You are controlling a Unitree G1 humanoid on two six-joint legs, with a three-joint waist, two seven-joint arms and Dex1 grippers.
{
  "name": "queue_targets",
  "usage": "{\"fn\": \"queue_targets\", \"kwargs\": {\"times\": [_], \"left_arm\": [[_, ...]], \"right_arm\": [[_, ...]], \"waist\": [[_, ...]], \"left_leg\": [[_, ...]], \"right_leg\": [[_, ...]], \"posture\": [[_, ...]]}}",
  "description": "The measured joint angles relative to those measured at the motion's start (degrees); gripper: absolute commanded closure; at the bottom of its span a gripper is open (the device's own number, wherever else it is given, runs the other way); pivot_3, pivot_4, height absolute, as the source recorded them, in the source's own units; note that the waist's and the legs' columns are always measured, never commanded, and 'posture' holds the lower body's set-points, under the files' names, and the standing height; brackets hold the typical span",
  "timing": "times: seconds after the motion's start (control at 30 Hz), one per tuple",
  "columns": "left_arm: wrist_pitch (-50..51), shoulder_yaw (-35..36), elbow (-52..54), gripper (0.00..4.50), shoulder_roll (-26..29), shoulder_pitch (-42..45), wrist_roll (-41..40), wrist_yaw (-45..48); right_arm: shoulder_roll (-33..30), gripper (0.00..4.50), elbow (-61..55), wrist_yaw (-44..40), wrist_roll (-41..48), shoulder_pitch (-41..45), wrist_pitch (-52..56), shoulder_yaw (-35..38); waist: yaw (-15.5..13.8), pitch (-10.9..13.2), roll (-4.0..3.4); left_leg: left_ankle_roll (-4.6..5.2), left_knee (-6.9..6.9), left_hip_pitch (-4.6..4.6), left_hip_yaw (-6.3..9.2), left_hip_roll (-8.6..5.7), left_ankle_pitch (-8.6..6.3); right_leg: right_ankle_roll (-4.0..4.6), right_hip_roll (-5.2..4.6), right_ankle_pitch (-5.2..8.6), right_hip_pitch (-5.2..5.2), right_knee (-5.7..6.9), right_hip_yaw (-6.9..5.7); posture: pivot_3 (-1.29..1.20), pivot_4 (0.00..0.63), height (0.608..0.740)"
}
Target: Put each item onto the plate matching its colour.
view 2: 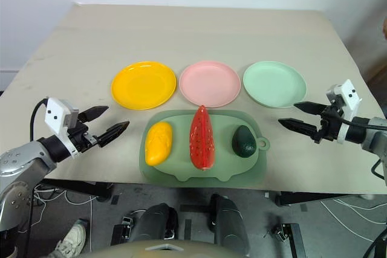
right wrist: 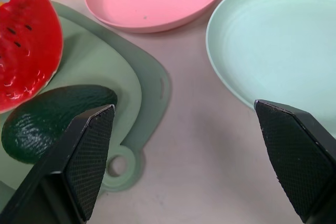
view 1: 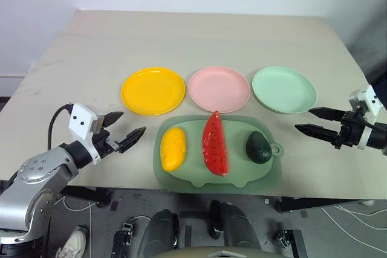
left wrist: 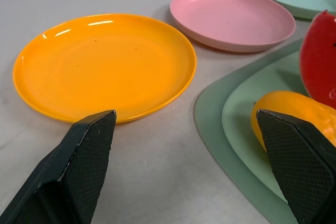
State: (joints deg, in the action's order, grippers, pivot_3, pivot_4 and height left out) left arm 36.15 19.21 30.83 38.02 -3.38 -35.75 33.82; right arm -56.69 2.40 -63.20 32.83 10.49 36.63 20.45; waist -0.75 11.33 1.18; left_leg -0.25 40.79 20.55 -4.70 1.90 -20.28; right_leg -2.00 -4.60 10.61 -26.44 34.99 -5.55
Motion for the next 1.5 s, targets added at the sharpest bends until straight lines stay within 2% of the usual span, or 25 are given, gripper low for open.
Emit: {"fn": "queue_targets", "kwargs": {"times": [0.43,0.6,0.77,1.0,1.17,1.23,1.37,1.5], "left_arm": [[1.08,0.07,3.69,0.02,-0.12,-2.69,-1.24,-0.14],[1.07,0.58,2.71,0.02,1.08,-1.97,-1.54,1.0],[0.95,0.49,-0.1,0.02,2.07,-0.18,-1.41,2.56],[0.44,-4.18,-4.79,0.02,1.8,5.85,0.18,4.25],[-0.06,-6.46,-6.32,0.02,1.24,7.72,0.71,5.22],[-0.23,-6.5,-6.71,0.02,1.3,7.77,0.78,5.75],[-0.1,-6.34,-6.7,0.02,1.33,7.74,0.02,6.26],[0.79,-5.99,-6.12,0.02,2.99,7.26,-1.16,8.17]], "right_arm": [[-0.83,0.0,-0.79,-0.74,0.02,1.38,1.84,-0.65],[-1.12,0.0,-7.19,0.56,2.52,0.4,6.87,1.12],[-1.19,0.0,-18.32,4.25,6.8,-3.5,13.83,5.08],[0.4,0.0,-32.78,14.32,12.65,-7.79,23.3,9.0],[1.76,0.0,-40.65,23.68,20.59,-7.41,33.48,10.63],[4.01,0.0,-44.0,29.96,24.06,-5.2,38.45,10.42],[6.48,0.0,-46.35,39.75,25.85,-2.81,44.5,9.26],[9.99,0.0,-47.33,45.49,28.34,-1.62,47.21,8.68]], "waist": [[0.0,0.0,0.0],[-0.02,0.0,-0.01],[-0.17,0.0,0.0],[-0.11,-0.01,0.0],[0.11,-0.01,0.01],[0.1,-0.01,0.01],[-0.15,-0.01,0.02],[-0.02,-0.02,0.04]], "left_leg": [[0.0,0.0,0.0,0.0,-0.01,0.0],[0.0,0.0,0.01,0.01,0.0,0.0],[0.0,0.0,0.03,0.02,0.01,0.0],[0.0,0.0,0.05,0.02,0.01,0.0],[0.0,-0.02,0.04,0.02,0.03,0.0],[0.0,-0.03,0.04,0.03,0.04,0.0],[0.0,-0.03,0.09,0.06,0.01,0.0],[0.03,-0.02,0.17,0.05,0.0,-0.02]], "right_leg": [[0.02,-0.01,0.01,0.0,0.01,0.0],[0.01,-0.01,0.01,-0.01,0.01,0.0],[0.0,-0.03,0.01,0.0,0.0,0.0],[-0.01,-0.04,0.02,-0.01,-0.03,0.0],[0.0,0.01,0.01,-0.03,-0.03,0.01],[0.0,0.05,0.01,-0.04,-0.03,0.0],[0.02,-0.05,0.03,-0.03,-0.07,0.0],[0.03,-0.06,0.01,-0.07,-0.13,0.0]], "posture": [[0.0,0.15,0.74],[0.0,0.15,0.74],[0.0,0.15,0.74],[0.0,0.15,0.74],[0.0,0.15,0.74],[0.0,0.15,0.74],[0.0,0.15,0.74],[0.0,0.15,0.74]]}}
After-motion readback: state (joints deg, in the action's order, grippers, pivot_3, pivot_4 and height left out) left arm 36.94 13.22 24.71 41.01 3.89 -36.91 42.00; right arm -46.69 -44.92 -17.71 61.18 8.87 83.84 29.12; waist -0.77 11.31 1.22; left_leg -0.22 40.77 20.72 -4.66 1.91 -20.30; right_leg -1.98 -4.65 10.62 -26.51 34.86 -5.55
